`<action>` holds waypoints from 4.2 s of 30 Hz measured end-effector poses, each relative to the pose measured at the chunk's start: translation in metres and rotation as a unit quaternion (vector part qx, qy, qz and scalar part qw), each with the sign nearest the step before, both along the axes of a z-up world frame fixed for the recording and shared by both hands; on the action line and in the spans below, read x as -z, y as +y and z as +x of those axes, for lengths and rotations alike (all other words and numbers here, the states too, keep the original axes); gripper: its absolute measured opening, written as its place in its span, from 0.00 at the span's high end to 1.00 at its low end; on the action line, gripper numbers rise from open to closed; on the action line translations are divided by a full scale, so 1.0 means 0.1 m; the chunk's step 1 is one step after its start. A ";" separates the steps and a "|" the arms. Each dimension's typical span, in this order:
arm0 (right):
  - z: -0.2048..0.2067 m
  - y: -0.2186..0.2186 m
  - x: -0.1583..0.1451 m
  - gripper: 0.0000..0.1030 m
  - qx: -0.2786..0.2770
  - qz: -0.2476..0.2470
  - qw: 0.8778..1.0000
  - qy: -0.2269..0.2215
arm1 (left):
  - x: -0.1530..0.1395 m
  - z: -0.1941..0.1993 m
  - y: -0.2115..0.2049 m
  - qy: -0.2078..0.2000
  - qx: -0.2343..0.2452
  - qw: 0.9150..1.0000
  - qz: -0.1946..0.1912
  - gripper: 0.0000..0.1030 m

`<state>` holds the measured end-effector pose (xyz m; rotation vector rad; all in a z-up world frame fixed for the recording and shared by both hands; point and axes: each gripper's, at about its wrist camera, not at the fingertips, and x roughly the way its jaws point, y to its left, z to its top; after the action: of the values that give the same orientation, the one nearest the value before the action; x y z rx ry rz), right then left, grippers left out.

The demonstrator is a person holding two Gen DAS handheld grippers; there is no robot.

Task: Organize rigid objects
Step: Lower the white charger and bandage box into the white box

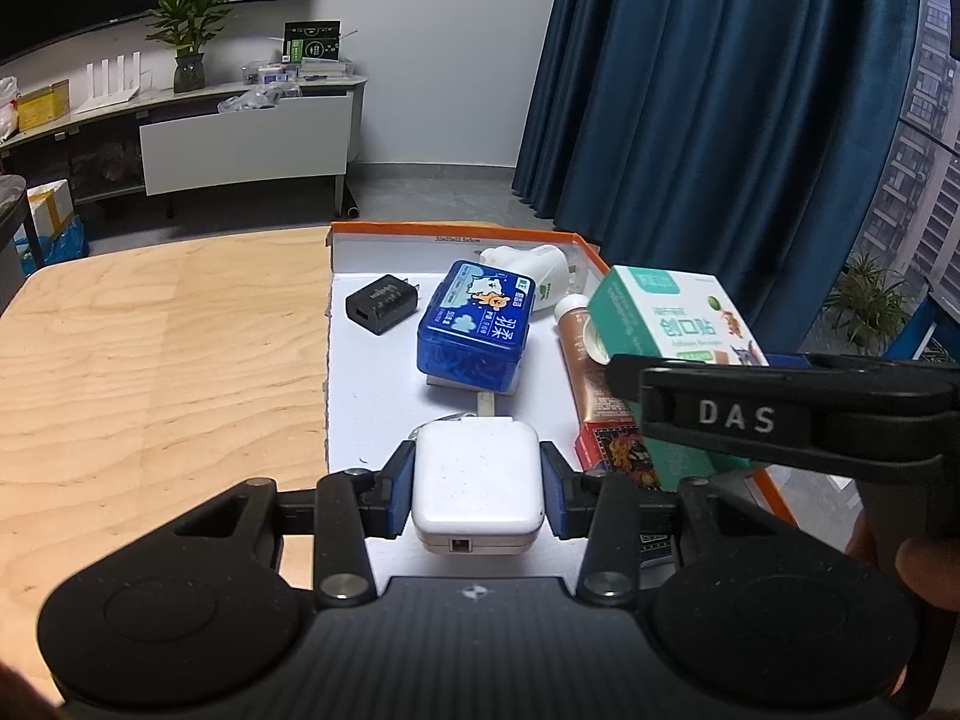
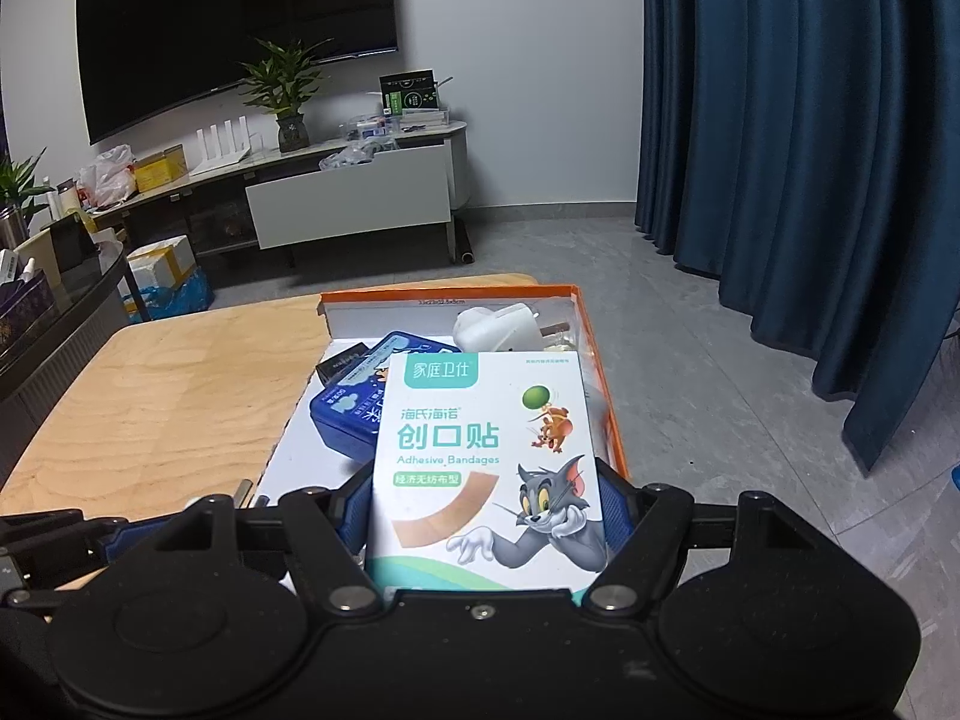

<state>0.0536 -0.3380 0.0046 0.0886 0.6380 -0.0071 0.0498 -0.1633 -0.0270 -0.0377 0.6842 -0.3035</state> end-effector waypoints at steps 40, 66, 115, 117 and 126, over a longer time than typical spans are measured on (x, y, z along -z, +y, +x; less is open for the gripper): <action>0.09 0.04 0.04 0.18 -0.001 0.001 1.000 0.006 | 0.03 0.01 -0.06 0.002 0.013 1.000 0.007 0.59; -0.24 -0.09 0.08 0.18 0.020 0.001 1.000 0.004 | -0.03 0.07 0.02 -0.008 -0.002 1.000 -0.002 0.59; -0.29 -0.05 0.13 0.18 0.026 0.003 1.000 0.002 | -0.04 0.09 0.05 -0.007 -0.006 1.000 -0.008 0.59; -0.29 -0.05 0.13 0.18 0.024 0.003 1.000 0.002 | -0.05 0.09 0.05 -0.009 -0.006 1.000 -0.008 0.59; -0.31 -0.04 0.12 0.18 0.026 0.002 1.000 0.001 | -0.07 0.07 0.05 -0.011 -0.005 1.000 -0.011 0.59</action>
<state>0.0225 -0.3420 -0.0069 0.1083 0.6367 -0.0554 0.0570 -0.1582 -0.0197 -0.0586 0.6594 -0.3017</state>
